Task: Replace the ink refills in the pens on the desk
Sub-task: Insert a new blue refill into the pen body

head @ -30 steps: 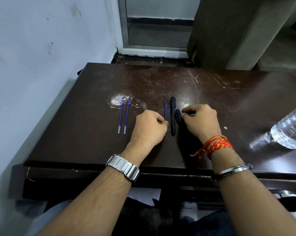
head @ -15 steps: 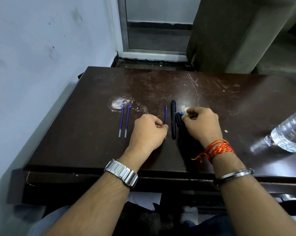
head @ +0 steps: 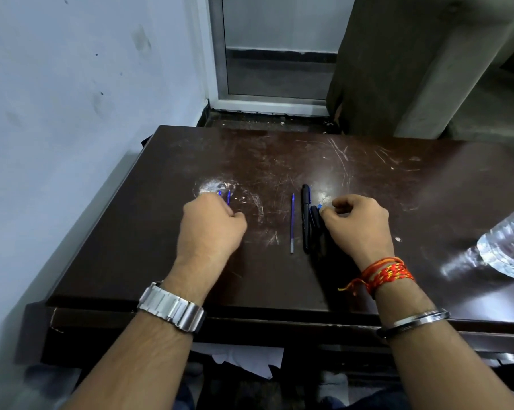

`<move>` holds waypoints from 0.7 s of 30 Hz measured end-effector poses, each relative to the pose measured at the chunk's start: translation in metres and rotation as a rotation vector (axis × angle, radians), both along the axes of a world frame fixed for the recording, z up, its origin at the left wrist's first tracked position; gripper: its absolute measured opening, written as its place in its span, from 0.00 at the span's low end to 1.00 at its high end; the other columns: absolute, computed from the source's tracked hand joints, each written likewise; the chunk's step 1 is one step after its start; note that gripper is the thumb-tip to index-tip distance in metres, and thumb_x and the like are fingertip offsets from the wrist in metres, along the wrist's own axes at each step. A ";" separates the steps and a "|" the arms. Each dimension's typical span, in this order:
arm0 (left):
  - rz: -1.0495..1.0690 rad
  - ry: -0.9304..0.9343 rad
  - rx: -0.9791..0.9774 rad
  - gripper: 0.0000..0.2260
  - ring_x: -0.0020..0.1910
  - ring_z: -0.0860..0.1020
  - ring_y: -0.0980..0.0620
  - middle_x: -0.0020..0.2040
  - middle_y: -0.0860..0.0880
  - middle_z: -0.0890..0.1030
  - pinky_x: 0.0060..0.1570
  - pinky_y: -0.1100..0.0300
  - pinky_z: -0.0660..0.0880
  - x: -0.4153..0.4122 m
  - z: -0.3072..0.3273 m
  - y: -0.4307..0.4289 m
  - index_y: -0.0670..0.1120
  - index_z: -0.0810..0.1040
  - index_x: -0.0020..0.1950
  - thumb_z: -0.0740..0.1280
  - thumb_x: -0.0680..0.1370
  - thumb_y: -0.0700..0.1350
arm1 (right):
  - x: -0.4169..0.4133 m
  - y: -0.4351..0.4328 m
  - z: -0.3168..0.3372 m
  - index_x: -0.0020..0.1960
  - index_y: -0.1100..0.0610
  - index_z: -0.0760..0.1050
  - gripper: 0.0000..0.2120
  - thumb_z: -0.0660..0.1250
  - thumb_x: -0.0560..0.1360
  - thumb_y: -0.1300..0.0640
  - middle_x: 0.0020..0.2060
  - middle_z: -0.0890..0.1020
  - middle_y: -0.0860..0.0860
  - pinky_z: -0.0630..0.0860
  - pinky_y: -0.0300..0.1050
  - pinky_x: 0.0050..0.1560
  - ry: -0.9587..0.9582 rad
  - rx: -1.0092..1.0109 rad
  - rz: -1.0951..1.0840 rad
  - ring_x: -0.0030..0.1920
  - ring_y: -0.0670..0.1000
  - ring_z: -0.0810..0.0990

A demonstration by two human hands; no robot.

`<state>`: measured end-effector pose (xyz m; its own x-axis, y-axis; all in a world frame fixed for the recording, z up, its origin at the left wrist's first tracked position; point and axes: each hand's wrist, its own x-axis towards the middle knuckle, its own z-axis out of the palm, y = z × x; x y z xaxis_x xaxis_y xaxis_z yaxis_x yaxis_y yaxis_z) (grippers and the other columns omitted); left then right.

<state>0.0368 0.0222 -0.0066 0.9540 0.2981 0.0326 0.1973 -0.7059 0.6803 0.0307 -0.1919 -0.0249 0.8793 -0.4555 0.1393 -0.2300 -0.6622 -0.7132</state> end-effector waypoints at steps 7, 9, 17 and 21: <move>-0.025 0.153 0.079 0.08 0.38 0.82 0.48 0.37 0.47 0.84 0.30 0.61 0.70 0.008 -0.004 0.014 0.44 0.83 0.40 0.75 0.72 0.48 | -0.002 0.006 0.002 0.46 0.55 0.83 0.09 0.69 0.71 0.52 0.39 0.83 0.49 0.67 0.30 0.36 -0.028 0.022 -0.003 0.42 0.48 0.79; -0.045 0.197 0.108 0.08 0.37 0.81 0.49 0.39 0.46 0.84 0.26 0.63 0.67 0.007 -0.006 0.013 0.44 0.83 0.43 0.75 0.72 0.49 | -0.002 0.006 0.003 0.48 0.55 0.83 0.10 0.69 0.71 0.51 0.41 0.84 0.50 0.67 0.30 0.35 -0.029 0.023 -0.001 0.42 0.47 0.79; -0.087 0.243 0.158 0.06 0.35 0.80 0.48 0.38 0.45 0.82 0.29 0.60 0.71 0.008 -0.005 0.008 0.42 0.79 0.41 0.71 0.74 0.44 | -0.009 0.015 0.009 0.44 0.53 0.83 0.06 0.70 0.72 0.52 0.36 0.83 0.47 0.69 0.29 0.35 -0.097 0.019 0.033 0.37 0.43 0.80; -0.095 0.208 0.147 0.08 0.31 0.76 0.49 0.34 0.46 0.78 0.24 0.60 0.64 0.004 -0.002 0.003 0.42 0.74 0.35 0.69 0.73 0.42 | -0.015 0.026 0.013 0.38 0.51 0.81 0.04 0.71 0.72 0.56 0.29 0.80 0.44 0.69 0.26 0.33 -0.268 0.026 0.082 0.34 0.40 0.77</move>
